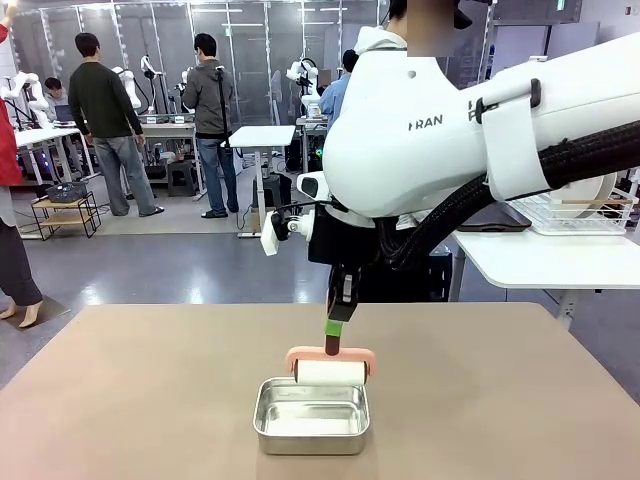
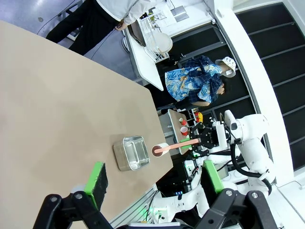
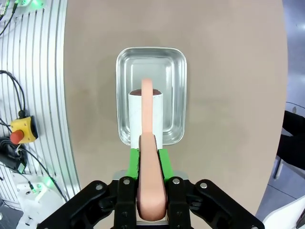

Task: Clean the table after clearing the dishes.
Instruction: Place the Lint Roller back on top of the Airtight Container.

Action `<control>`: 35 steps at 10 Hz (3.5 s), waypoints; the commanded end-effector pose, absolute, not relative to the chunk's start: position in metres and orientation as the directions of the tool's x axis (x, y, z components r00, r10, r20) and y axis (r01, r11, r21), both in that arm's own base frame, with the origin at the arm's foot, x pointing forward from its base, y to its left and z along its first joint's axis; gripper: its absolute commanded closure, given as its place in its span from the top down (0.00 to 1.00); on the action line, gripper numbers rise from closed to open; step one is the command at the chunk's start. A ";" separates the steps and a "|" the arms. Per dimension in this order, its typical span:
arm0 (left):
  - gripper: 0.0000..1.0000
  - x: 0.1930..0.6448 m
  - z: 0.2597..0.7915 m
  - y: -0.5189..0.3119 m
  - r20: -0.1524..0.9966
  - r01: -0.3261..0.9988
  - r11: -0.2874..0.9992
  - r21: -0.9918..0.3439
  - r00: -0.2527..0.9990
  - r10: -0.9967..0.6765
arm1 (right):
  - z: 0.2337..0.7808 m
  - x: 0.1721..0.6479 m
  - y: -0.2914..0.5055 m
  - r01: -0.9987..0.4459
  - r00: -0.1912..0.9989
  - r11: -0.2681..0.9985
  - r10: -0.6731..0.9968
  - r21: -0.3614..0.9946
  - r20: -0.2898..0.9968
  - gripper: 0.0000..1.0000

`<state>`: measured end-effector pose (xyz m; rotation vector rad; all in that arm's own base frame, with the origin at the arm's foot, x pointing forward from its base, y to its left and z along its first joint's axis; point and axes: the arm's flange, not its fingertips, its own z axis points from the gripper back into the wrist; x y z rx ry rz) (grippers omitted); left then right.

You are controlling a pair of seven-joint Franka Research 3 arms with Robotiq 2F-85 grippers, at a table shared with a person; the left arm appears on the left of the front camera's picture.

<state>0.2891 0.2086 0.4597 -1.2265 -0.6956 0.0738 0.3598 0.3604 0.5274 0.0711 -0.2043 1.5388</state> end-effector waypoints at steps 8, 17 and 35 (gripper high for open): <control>1.00 0.287 0.462 0.210 0.444 0.310 0.350 -0.884 0.792 0.419 | 0.484 0.387 0.403 -0.996 -0.033 -0.021 0.990 -0.087 0.140 0.20; 1.00 0.287 0.462 0.210 0.444 0.310 0.350 -0.884 0.792 0.419 | 0.413 0.412 0.412 -0.999 -0.004 0.003 0.990 -0.053 0.142 0.20; 1.00 0.287 0.462 0.210 0.444 0.310 0.350 -0.884 0.792 0.419 | 0.454 0.431 0.378 -0.943 0.075 0.144 0.971 -0.300 0.228 1.00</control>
